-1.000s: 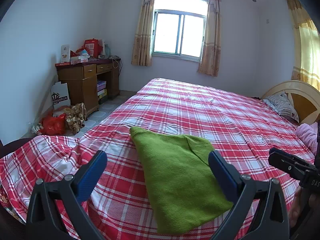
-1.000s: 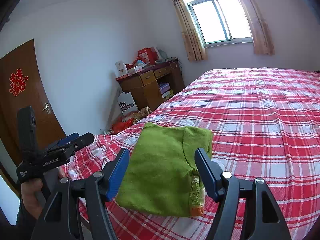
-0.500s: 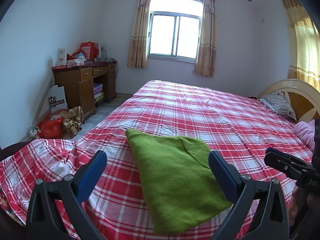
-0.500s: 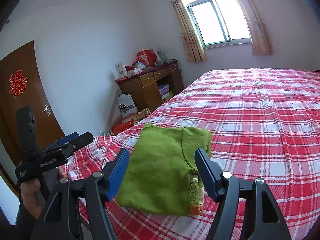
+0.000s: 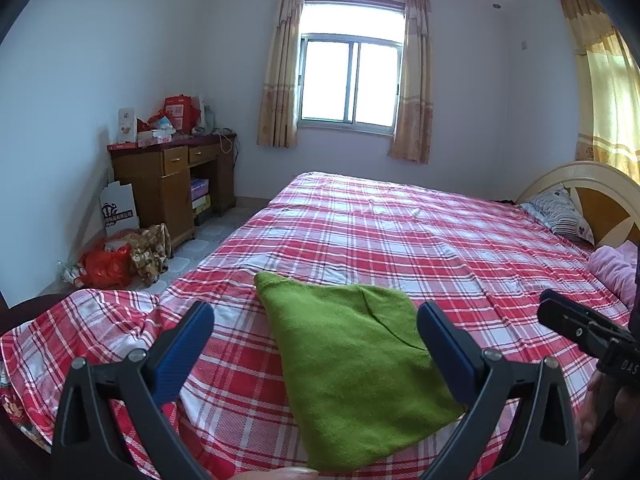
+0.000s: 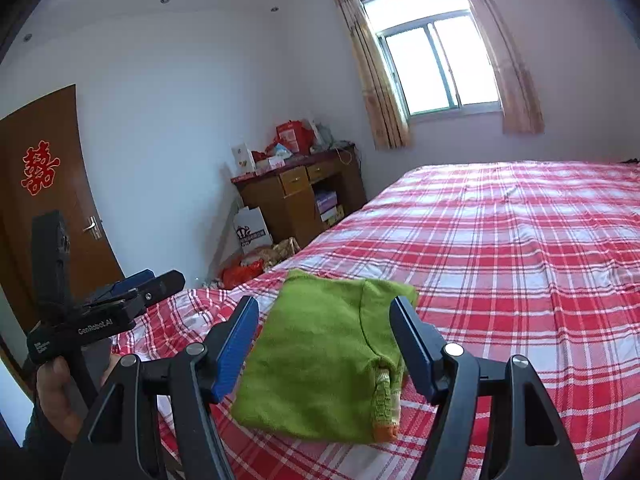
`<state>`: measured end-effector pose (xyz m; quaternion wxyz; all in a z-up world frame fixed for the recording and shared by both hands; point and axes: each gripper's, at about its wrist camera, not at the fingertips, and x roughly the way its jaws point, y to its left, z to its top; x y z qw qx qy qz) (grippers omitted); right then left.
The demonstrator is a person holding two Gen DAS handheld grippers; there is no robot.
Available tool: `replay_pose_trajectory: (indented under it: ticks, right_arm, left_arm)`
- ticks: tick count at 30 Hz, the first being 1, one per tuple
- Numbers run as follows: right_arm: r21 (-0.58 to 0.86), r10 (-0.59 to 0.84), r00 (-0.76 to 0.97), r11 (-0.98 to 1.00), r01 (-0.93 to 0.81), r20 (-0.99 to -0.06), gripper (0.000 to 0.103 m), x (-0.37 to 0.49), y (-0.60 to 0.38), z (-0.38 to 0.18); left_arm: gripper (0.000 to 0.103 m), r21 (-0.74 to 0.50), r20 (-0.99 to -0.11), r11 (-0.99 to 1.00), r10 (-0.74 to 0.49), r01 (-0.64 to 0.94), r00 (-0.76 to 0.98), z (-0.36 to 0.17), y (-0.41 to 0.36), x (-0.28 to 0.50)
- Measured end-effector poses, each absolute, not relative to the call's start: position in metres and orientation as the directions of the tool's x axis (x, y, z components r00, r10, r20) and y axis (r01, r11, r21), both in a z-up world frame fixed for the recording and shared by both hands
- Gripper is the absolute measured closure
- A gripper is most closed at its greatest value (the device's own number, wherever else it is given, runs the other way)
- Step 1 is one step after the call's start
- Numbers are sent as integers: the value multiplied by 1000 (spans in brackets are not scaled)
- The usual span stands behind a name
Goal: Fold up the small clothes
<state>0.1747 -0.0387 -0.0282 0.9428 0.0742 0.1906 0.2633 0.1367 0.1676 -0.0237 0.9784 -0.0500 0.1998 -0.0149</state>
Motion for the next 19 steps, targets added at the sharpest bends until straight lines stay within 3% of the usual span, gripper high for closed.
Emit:
replay_pose_trajectory:
  ticks: [19]
  right_arm:
    - [232,531,776,847,-478,-340,34,173,-38,-34]
  left_arm:
    - [0,-54,-352,998,-4,-16,936,-27,163,135]
